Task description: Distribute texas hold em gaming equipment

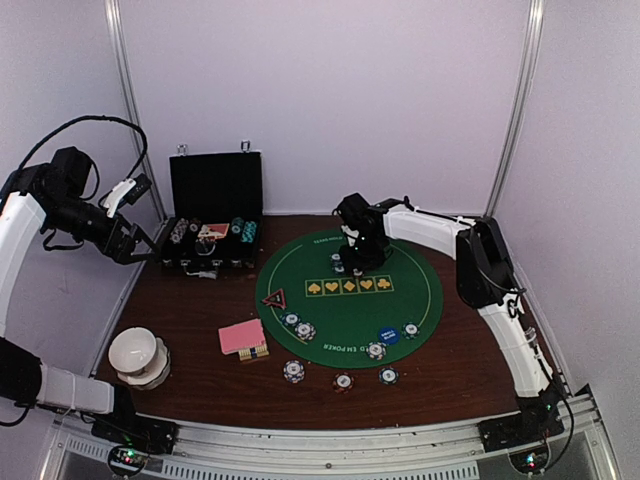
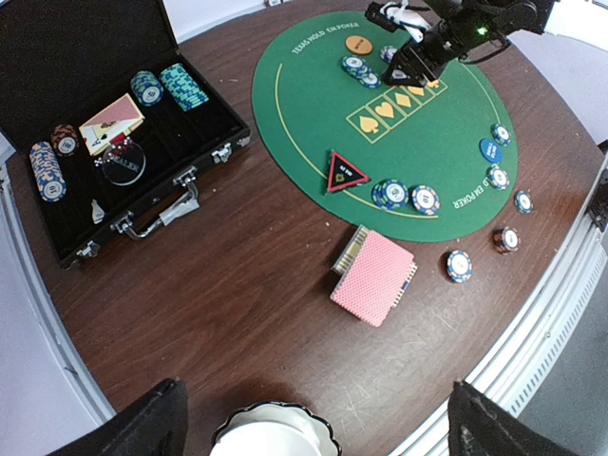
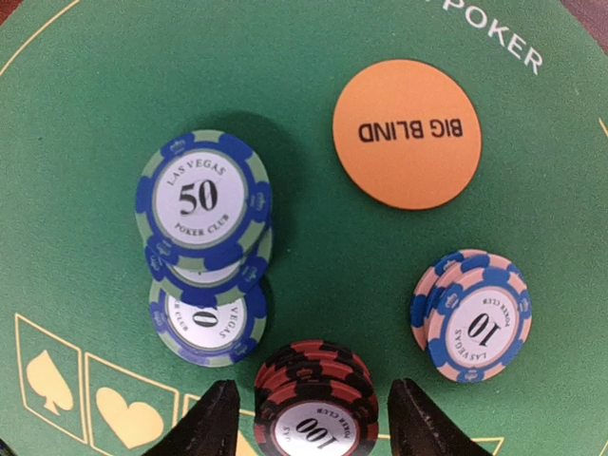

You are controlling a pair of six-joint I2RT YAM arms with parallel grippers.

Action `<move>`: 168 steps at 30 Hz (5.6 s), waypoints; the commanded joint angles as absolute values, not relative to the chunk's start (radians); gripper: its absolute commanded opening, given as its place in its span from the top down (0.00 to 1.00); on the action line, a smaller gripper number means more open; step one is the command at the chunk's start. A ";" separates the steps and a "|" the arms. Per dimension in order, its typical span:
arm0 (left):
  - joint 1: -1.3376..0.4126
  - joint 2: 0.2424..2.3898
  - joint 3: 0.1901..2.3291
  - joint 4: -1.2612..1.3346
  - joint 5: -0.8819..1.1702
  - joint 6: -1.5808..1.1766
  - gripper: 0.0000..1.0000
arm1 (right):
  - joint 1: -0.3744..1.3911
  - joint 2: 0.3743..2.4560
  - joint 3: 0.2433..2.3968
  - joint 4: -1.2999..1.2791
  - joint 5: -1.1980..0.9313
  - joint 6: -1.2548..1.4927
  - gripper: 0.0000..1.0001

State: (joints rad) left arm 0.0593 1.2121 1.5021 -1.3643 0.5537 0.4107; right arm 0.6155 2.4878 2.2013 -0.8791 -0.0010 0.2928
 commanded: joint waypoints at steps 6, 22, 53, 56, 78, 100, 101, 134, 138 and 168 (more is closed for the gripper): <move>0.064 1.210 1.520 -1.373 0.560 0.422 0.02 | 0.622 2.412 2.170 -0.843 0.003 0.293 0.34; 0.065 1.193 1.487 -1.374 0.543 0.448 0.02 | 0.923 1.897 1.526 -0.726 0.022 0.286 0.21; 0.064 1.189 1.486 -1.374 0.554 0.448 0.02 | 1.202 1.946 1.329 -0.747 -0.090 0.344 0.30; 0.064 1.189 1.489 -1.373 0.552 0.446 0.02 | 1.203 1.953 1.332 -0.750 -0.087 0.340 0.33; 0.064 1.190 1.493 -1.376 0.555 0.443 0.02 | 1.202 1.939 1.370 -0.805 -0.070 0.316 0.44; 0.064 1.187 1.492 -1.378 0.563 0.442 0.03 | 1.203 1.924 1.392 -0.822 -0.070 0.318 0.58; 0.064 1.186 1.493 -1.378 0.562 0.442 0.02 | 1.202 1.924 1.395 -0.826 -0.070 0.315 0.58; 0.064 1.180 1.489 -1.380 0.586 0.443 0.02 | 0.922 2.338 2.102 -0.944 -0.041 0.266 0.65; 0.064 1.182 1.486 -1.380 0.594 0.443 0.02 | 0.905 2.420 2.189 -0.944 -0.050 0.289 0.65; 0.064 1.180 1.393 -1.380 0.577 0.513 0.02 | 0.963 2.040 1.762 -0.842 -0.052 0.299 0.27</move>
State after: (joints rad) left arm 0.0593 1.1946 1.4090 -1.3678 0.5751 0.4831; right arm 0.9142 2.2131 1.9312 -0.8925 -0.0715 0.3115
